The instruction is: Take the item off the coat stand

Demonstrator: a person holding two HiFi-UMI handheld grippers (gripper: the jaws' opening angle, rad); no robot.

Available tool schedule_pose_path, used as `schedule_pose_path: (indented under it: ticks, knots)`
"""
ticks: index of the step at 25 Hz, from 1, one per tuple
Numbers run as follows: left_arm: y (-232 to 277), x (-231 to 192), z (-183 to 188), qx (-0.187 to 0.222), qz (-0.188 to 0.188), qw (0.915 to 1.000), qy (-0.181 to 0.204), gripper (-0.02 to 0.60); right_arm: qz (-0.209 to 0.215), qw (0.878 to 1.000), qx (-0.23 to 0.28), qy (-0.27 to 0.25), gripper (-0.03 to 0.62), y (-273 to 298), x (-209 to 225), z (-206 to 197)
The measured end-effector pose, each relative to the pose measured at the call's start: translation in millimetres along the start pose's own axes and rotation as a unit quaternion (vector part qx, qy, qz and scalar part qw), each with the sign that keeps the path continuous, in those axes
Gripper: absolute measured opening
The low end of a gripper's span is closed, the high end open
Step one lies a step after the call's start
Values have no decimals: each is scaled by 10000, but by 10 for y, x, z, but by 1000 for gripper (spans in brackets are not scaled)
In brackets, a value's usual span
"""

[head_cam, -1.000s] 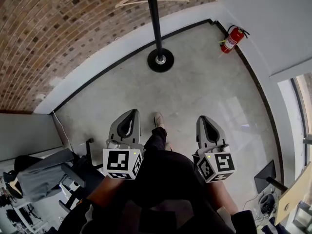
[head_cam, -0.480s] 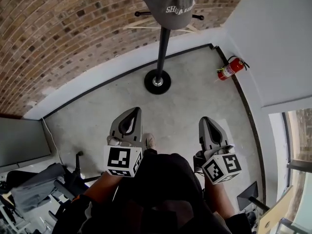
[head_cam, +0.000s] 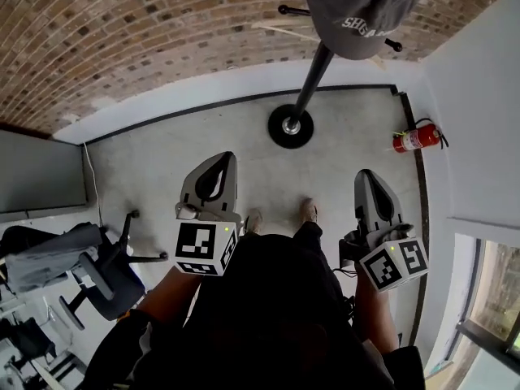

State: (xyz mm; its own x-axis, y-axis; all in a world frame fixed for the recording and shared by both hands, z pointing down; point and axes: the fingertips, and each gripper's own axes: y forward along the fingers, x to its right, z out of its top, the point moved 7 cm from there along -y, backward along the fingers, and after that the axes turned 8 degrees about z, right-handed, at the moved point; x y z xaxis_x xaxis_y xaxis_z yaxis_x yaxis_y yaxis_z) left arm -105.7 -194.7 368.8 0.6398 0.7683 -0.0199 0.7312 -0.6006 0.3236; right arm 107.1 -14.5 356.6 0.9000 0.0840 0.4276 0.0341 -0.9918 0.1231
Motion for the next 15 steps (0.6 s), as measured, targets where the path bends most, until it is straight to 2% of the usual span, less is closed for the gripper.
schedule_pose_path:
  ticks: [3, 6, 11, 15]
  knots:
    - [29, 91, 70, 9, 491, 9988, -93, 25, 677, 9977, -78, 67, 14, 218, 181, 129]
    - [46, 244, 189, 5, 882, 9960, -135, 25, 1396, 9900, -110, 166, 14, 410, 339, 341]
    - [166, 518, 403, 74, 1391, 9901, -162, 25, 2671, 9620, 6, 569, 15, 746, 587, 772]
    - [221, 667, 513, 120, 1686, 9855, -182, 25, 3183, 9438, 210, 870, 20, 995, 847, 1051]
